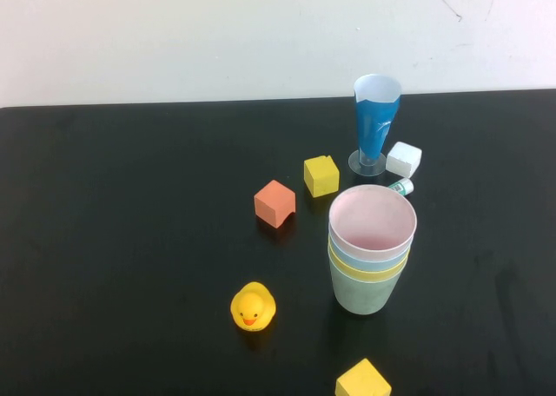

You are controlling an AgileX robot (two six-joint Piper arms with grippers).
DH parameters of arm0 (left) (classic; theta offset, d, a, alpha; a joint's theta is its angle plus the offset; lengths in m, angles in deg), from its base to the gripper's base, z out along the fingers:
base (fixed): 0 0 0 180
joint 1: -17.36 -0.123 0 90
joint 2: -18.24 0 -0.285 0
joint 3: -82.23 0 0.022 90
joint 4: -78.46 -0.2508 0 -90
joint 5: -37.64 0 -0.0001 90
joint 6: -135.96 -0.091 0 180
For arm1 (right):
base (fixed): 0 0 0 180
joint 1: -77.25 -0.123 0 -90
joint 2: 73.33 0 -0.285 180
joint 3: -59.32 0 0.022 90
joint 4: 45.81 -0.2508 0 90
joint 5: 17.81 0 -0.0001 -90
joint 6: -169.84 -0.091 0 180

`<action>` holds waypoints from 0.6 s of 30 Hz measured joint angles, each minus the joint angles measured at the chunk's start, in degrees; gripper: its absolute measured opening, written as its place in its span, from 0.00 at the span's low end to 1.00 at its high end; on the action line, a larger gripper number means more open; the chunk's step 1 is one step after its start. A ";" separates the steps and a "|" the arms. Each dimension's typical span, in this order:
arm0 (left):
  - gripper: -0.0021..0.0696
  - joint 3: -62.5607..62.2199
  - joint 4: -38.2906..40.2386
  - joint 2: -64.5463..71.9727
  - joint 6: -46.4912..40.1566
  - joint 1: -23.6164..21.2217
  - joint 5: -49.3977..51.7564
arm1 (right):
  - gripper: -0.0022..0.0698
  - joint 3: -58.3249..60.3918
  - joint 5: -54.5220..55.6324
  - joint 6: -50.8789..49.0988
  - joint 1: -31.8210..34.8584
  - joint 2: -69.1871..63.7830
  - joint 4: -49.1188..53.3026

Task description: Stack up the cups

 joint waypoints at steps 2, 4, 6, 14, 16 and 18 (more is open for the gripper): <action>0.03 0.00 0.45 -0.11 -0.24 -0.07 0.03 | 0.03 0.00 0.00 0.00 0.00 0.00 0.00; 0.03 0.00 0.87 -0.11 -0.37 -0.07 0.13 | 0.03 0.00 0.00 0.00 0.00 0.00 0.00; 0.03 0.00 1.13 -0.11 -0.58 -0.07 0.13 | 0.03 0.00 0.00 0.00 0.00 0.00 0.10; 0.03 0.00 1.47 -0.11 -0.79 -0.07 0.13 | 0.03 0.00 -0.09 0.00 0.00 0.00 0.10; 0.03 0.00 1.47 -0.11 -0.78 -0.07 0.13 | 0.03 0.00 -0.09 0.00 0.00 0.00 0.10; 0.03 0.00 1.47 -0.11 -0.78 -0.07 0.13 | 0.03 0.00 -0.09 0.00 0.00 0.00 0.10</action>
